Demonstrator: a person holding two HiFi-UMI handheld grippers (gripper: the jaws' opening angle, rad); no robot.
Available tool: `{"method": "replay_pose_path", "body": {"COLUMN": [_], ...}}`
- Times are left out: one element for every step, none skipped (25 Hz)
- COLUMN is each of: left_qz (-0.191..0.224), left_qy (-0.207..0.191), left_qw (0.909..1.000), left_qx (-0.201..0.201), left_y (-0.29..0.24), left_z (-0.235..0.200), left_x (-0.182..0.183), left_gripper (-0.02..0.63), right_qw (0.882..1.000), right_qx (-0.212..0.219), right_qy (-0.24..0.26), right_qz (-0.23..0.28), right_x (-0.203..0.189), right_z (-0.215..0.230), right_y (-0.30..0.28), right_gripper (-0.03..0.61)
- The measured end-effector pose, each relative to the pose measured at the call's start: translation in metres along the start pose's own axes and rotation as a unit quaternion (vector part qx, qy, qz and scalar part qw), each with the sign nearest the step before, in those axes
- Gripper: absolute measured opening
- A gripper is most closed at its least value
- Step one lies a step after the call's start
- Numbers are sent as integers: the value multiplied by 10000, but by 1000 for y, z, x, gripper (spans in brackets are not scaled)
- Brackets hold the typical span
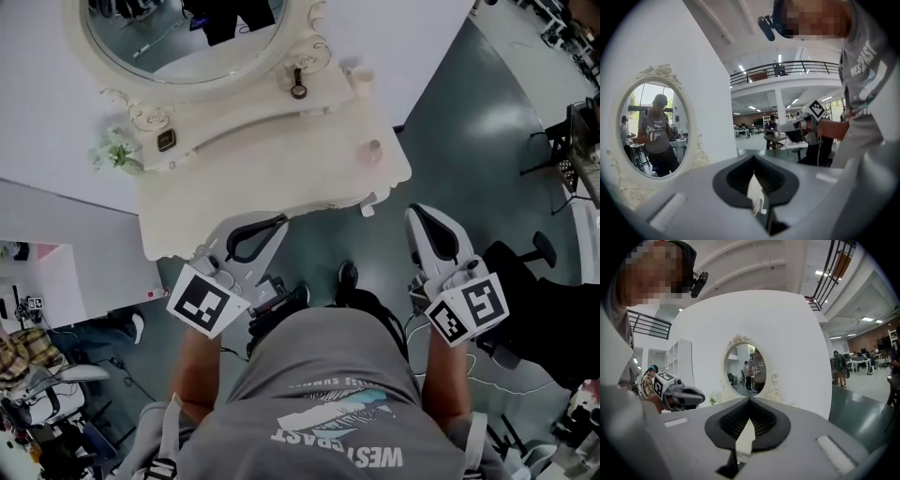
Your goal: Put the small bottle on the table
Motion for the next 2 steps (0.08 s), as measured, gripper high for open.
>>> {"method": "replay_pose_path", "body": {"left_qz": [-11, -22], "left_qy": [10, 20], "left_qw": [10000, 10000], "left_qx": [-2, -4], "left_y": [3, 5], "left_z": [1, 3], "left_x": [-1, -2], "left_gripper": [3, 3], "right_qw": [10000, 10000], "right_qx": [-15, -30], "right_qy": [0, 0], "right_qz": [0, 0], "right_x": [0, 0], "right_z": [-2, -4], "right_y": [3, 5], "right_gripper": [0, 0]}}
Point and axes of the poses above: the fingertips, and each gripper's own axes: y backward along the fingers, z to its right, x out of its top, the point moved 9 cm from there along y, backward along the fingers, and after that the axes turned 1 degree about x, right-handed, at the moved point
